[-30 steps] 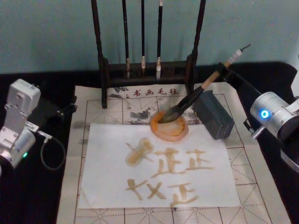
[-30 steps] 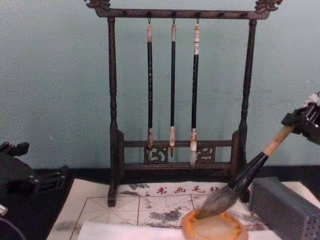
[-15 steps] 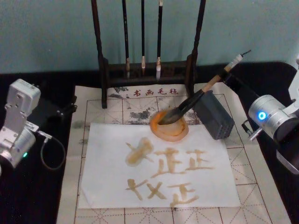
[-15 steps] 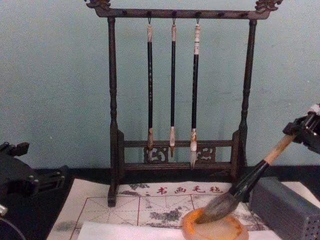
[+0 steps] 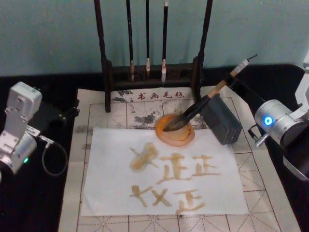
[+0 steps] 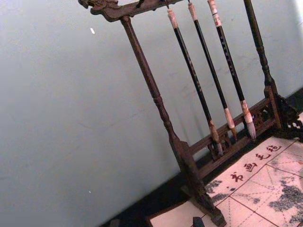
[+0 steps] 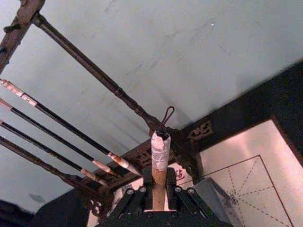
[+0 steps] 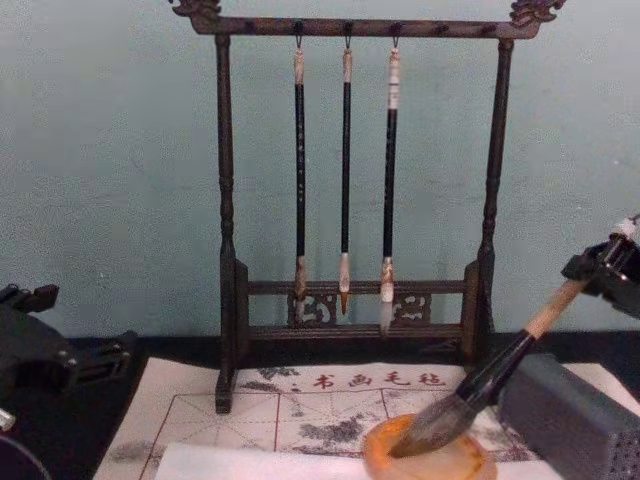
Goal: Pick up the brush from the inkstone, write on the paper, then place the brush back to its original position.
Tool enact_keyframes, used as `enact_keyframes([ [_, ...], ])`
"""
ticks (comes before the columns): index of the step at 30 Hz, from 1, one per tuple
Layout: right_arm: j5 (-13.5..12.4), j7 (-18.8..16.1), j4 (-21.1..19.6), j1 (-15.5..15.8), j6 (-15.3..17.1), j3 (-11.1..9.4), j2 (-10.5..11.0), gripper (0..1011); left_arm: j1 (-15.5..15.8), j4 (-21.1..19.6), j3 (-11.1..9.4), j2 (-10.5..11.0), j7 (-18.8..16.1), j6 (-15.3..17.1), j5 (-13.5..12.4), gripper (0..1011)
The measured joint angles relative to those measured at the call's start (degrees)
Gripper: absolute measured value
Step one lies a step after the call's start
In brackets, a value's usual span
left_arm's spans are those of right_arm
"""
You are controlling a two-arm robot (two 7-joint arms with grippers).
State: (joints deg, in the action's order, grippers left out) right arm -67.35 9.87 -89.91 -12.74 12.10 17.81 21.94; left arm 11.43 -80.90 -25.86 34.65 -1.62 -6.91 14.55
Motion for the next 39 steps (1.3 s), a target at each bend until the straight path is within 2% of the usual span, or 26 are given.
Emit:
enact_keyframes([
  [19, -1.75, 0.09, 1.63, -1.61, -0.23, 1.99, 1.28, 187, 0.00, 0.00, 0.00, 0.00, 0.00, 0.00, 0.00, 1001],
  [39, -5.19, 0.80, 3.35, -2.09, -0.94, 2.62, 2.12, 187, 0.00, 0.00, 0.00, 0.00, 0.00, 0.00, 0.00, 1001],
])
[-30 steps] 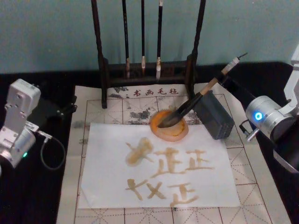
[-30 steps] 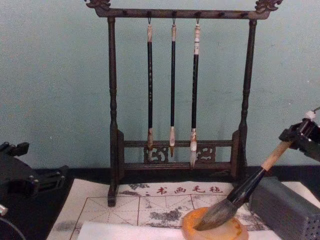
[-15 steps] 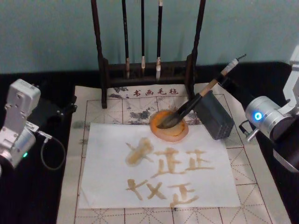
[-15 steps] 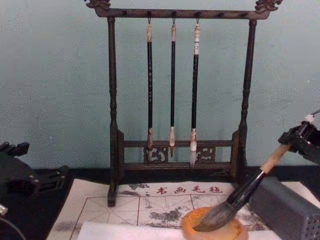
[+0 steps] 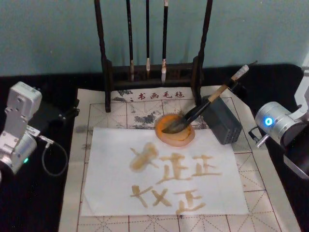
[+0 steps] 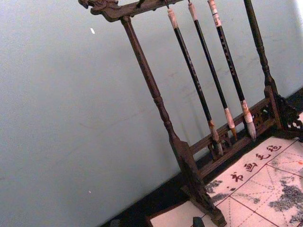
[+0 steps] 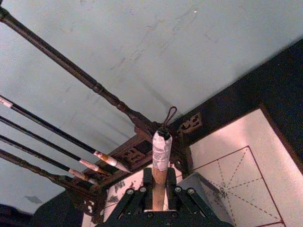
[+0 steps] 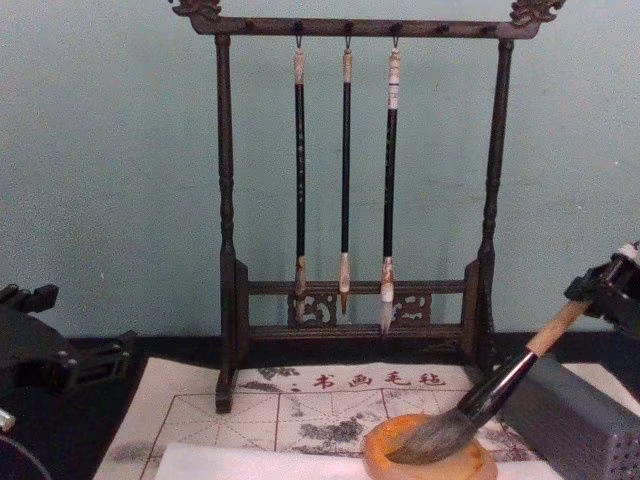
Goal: Pick up the brush from the inkstone, write on the paper, then place the brush back to its original position.
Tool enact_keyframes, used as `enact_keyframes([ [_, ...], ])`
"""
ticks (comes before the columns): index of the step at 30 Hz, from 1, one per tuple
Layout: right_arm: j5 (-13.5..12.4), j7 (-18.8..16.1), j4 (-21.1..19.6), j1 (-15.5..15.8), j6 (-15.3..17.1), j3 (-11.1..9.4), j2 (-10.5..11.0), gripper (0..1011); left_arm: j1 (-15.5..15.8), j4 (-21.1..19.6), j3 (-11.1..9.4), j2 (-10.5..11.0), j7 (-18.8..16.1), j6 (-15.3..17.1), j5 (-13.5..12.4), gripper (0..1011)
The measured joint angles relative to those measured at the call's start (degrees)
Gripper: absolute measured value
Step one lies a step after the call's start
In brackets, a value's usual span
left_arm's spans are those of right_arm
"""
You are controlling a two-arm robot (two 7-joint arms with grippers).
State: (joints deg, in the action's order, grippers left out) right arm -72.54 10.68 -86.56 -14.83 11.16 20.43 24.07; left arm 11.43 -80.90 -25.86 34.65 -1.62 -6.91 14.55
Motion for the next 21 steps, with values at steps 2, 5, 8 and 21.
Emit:
enact_keyframes([
  [2, -0.27, 0.00, 0.19, -0.07, -0.09, 0.07, 0.05, 187, 0.00, 0.00, 0.00, 0.00, 0.00, 0.00, 0.00, 1001],
  [5, -0.97, 0.09, 0.50, -0.19, -0.28, 0.23, 0.25, 187, 0.00, 0.00, 0.00, 0.00, 0.00, 0.00, 0.00, 1001],
  [8, -1.39, 0.19, 0.66, -0.22, -0.39, 0.30, 0.39, 187, 0.00, 0.00, 0.00, 0.00, 0.00, 0.00, 0.00, 1001],
  [21, -3.76, 0.77, 1.41, -0.35, -1.05, 1.09, 1.22, 187, 0.00, 0.00, 0.00, 0.00, 0.00, 0.00, 0.00, 1001],
])
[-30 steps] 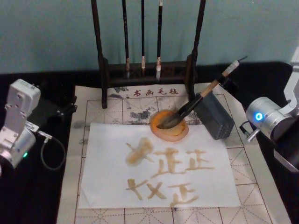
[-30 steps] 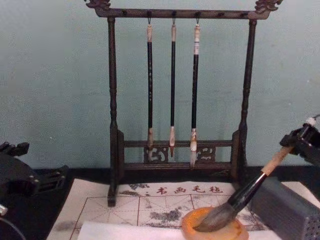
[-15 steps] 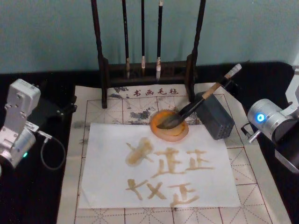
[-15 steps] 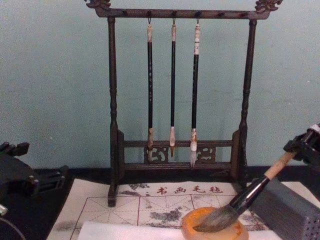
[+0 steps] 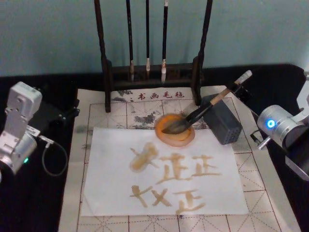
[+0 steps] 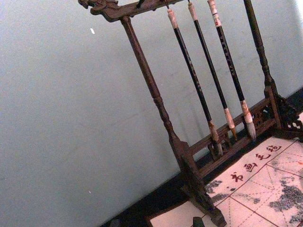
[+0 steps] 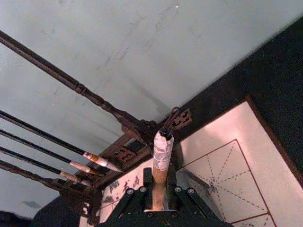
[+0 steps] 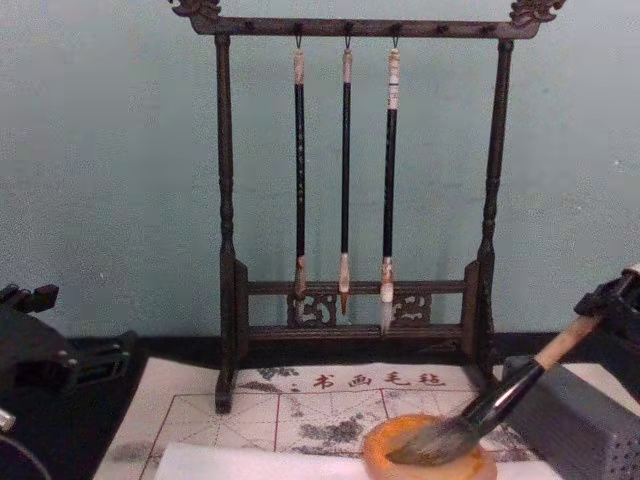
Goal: Pick up the brush from the inkstone, write on the paper, then place the brush back to its original position.
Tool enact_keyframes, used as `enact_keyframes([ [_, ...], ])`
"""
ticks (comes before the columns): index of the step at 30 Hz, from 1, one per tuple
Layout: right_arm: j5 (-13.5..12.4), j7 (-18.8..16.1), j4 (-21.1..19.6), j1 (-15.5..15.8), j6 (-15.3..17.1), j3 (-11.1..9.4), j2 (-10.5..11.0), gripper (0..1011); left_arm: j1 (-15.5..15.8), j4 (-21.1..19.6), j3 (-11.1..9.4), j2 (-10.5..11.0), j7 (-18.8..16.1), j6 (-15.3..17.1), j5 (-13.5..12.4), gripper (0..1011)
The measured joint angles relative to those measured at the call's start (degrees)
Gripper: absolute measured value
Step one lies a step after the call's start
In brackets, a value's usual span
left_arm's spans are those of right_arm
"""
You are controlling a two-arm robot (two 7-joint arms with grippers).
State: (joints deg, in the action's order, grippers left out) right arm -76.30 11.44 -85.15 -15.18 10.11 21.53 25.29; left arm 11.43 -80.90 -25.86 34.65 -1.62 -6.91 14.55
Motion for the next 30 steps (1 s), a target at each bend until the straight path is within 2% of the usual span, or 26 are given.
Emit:
enact_keyframes([
  [15, -1.45, 0.84, -0.01, -0.18, -0.96, 1.29, 1.15, 187, 0.00, 0.00, 0.00, 0.00, 0.00, 0.00, 0.00, 1001],
  [30, -1.45, 0.86, -0.04, -0.20, -0.94, 1.24, 1.09, 187, 0.00, 0.00, 0.00, 0.00, 0.00, 0.00, 0.00, 1001],
])
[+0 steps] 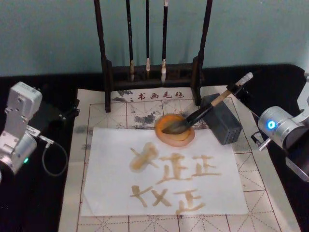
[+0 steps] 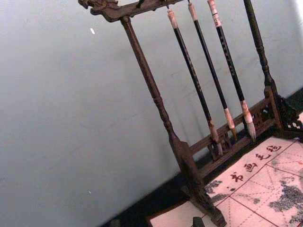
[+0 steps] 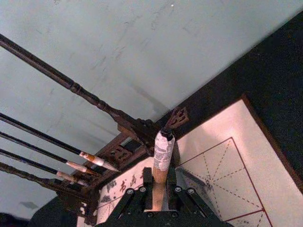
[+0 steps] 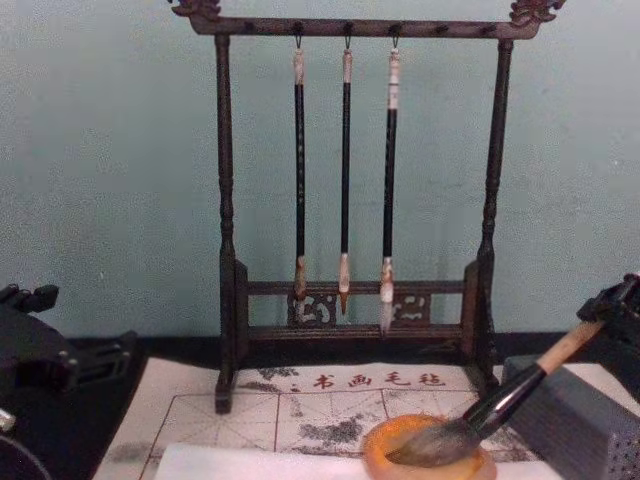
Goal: Pick up the brush from the inkstone, write on the paper, then place the brush back to its original position.
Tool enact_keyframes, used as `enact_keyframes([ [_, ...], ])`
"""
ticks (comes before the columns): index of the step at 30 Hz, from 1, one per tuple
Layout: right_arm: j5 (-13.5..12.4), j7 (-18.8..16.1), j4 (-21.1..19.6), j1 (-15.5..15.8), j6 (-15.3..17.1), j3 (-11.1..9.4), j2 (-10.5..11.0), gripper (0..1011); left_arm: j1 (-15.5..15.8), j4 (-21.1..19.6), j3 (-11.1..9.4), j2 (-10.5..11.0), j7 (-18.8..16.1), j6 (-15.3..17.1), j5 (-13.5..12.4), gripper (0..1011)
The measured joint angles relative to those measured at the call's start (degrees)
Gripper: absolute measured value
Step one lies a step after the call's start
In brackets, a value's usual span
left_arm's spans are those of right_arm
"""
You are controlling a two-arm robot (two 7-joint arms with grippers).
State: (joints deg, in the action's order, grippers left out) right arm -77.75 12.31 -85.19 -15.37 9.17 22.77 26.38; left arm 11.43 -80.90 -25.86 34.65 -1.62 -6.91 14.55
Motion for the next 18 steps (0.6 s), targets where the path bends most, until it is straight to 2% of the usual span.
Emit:
enact_keyframes([
  [4, 0.03, 0.00, 0.00, 0.02, 0.03, -0.02, -0.01, 201, 0.00, 0.00, 0.00, 0.00, 0.00, 0.00, 0.00, 1001],
  [9, 0.04, 0.00, 0.01, 0.06, 0.12, -0.02, -0.05, 315, 0.00, 0.00, 0.00, 0.00, 0.00, 0.00, 0.00, 1001],
  [12, 0.03, -0.01, 0.00, 0.07, 0.12, -0.03, -0.06, 432, 0.00, 0.00, 0.00, 0.00, 0.00, 0.00, 0.00, 1001],
  [14, 0.03, -0.02, 0.00, 0.08, 0.12, -0.03, -0.07, 471, 0.00, 0.00, 0.00, 0.00, 0.00, 0.00, 0.00, 1001],
  [15, 0.03, -0.02, 0.00, 0.08, 0.12, -0.04, -0.07, 531, 0.00, 0.00, 0.00, 0.00, 0.00, 0.00, 0.00, 1001],
  [18, 0.03, -0.03, 0.00, 0.08, 0.12, -0.06, -0.07, 603, 0.00, 0.00, 0.00, 0.00, 0.00, 0.00, 0.00, 1001],
])
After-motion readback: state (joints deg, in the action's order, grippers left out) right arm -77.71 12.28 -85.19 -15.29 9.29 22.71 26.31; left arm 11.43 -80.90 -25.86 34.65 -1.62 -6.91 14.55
